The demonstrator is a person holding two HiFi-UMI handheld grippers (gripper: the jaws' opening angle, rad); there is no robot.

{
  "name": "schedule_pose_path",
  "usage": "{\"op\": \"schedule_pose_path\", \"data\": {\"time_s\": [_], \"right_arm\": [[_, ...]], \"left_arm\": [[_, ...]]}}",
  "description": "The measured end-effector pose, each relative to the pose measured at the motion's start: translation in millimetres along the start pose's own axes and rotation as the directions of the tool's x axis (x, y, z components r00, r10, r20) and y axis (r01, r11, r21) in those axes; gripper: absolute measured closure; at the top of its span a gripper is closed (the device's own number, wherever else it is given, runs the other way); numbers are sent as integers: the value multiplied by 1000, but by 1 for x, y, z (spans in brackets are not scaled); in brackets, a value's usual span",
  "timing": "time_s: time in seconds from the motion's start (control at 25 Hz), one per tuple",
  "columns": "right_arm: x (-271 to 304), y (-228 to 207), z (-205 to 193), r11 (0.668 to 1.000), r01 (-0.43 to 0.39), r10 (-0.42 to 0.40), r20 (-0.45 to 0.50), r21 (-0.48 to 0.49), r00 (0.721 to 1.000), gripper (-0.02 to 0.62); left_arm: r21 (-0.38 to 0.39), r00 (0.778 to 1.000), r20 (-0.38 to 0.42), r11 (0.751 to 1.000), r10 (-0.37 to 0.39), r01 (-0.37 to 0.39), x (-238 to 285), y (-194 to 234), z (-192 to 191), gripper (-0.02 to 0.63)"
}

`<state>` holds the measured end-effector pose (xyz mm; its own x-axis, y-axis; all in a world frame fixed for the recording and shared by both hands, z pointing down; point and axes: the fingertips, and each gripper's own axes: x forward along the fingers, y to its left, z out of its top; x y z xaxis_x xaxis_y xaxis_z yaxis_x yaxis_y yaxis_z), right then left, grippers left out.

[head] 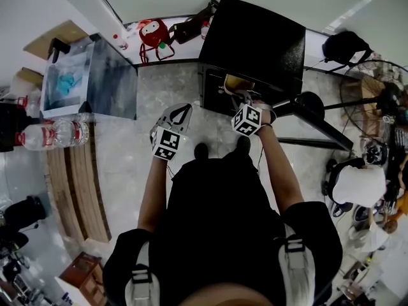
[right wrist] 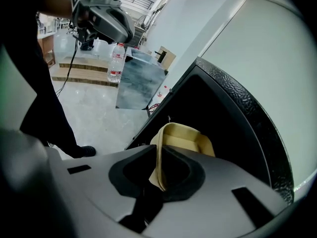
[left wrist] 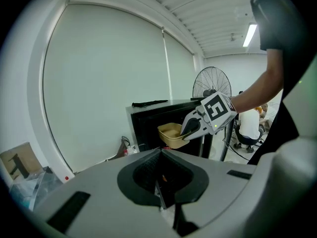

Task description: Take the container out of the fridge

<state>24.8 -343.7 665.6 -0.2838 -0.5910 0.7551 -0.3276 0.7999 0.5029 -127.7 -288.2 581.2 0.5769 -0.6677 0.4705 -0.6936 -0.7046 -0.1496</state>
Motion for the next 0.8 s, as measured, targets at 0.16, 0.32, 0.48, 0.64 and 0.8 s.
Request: {"op": "schedule_pose_path", "data": {"time_s": [0.16,0.32,0.48,0.64,0.8], "right_arm": [[-6,9,2,1000,10,-10,-12,4,1000,563],[-11,16,6,1000,22,-22,-19,11,1000,565],[-16,25,10,999,31,-31,-25,11,999,564],[-16,32,16,1000,31,-31,-24,3,999,565],[-17,39,18,999,30,-31,-21,-9,999,565]], "left_arm": [[6,1000,2,1000,-19,19,-6,-3,-5,588],[15,999,10,999,-37,37,-10,-5,-7,588],[20,998,14,998,-60,60,-15,-10,-14,586],[33,997,13,997,-72,72,-20,-11,-15,586],[31,998,16,997,-67,67,-24,-13,-22,587]]}}
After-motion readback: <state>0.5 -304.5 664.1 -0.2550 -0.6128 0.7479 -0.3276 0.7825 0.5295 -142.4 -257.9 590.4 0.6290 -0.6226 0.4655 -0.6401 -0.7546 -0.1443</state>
